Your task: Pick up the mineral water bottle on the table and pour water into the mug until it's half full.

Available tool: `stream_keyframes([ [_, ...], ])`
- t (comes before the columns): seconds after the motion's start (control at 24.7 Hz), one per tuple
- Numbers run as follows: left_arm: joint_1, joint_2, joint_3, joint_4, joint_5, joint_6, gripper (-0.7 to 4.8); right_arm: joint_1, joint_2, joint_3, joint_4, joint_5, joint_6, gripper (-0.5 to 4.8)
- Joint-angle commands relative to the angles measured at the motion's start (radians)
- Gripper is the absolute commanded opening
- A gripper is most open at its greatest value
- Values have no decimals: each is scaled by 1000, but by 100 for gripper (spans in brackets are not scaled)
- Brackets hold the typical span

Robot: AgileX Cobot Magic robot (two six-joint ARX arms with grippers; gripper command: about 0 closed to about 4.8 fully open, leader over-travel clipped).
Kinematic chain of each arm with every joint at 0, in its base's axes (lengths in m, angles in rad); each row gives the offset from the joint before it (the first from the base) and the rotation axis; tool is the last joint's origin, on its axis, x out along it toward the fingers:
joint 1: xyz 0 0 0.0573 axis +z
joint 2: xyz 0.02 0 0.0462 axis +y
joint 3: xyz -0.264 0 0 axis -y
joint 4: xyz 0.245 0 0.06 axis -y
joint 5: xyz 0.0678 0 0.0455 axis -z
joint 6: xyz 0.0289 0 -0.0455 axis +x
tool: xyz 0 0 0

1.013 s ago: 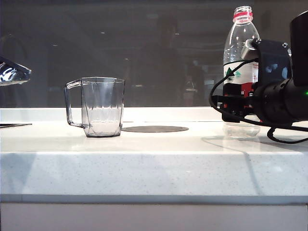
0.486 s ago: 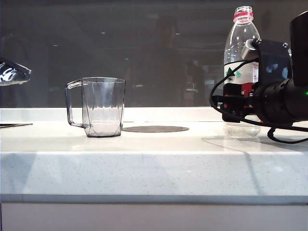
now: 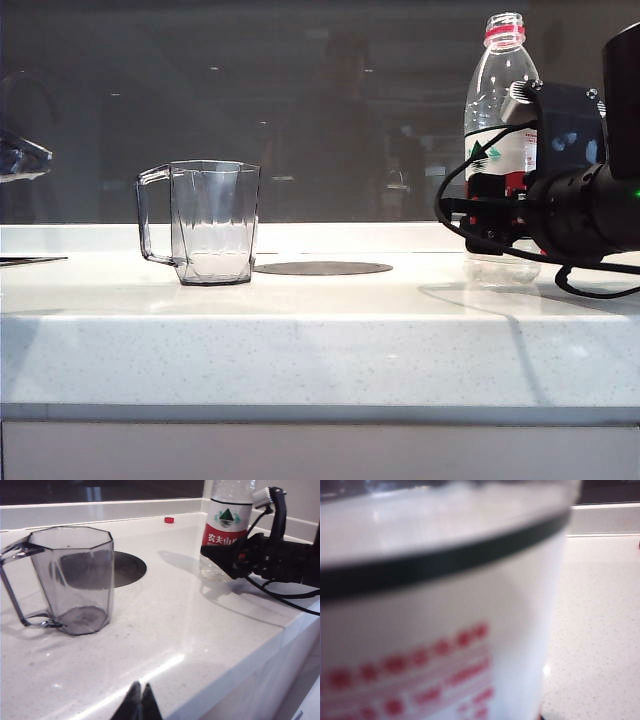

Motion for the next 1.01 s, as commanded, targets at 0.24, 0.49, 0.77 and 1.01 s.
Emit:
stream_keyframes([
  [0.24, 40, 1, 2, 10, 3, 2, -4, 40, -80, 5, 1, -64, -194, 246],
  [0.49, 167, 1, 2, 10, 3, 2, -4, 107, -177, 135, -329, -62, -388, 245],
  [0.77, 301, 1, 2, 10, 3, 2, -4, 142, -176, 325, -599, -60, -647, 241],
  [1.01, 302, 1, 2, 10, 2, 2, -4, 142, -176, 430, -761, -40, -840, 241],
])
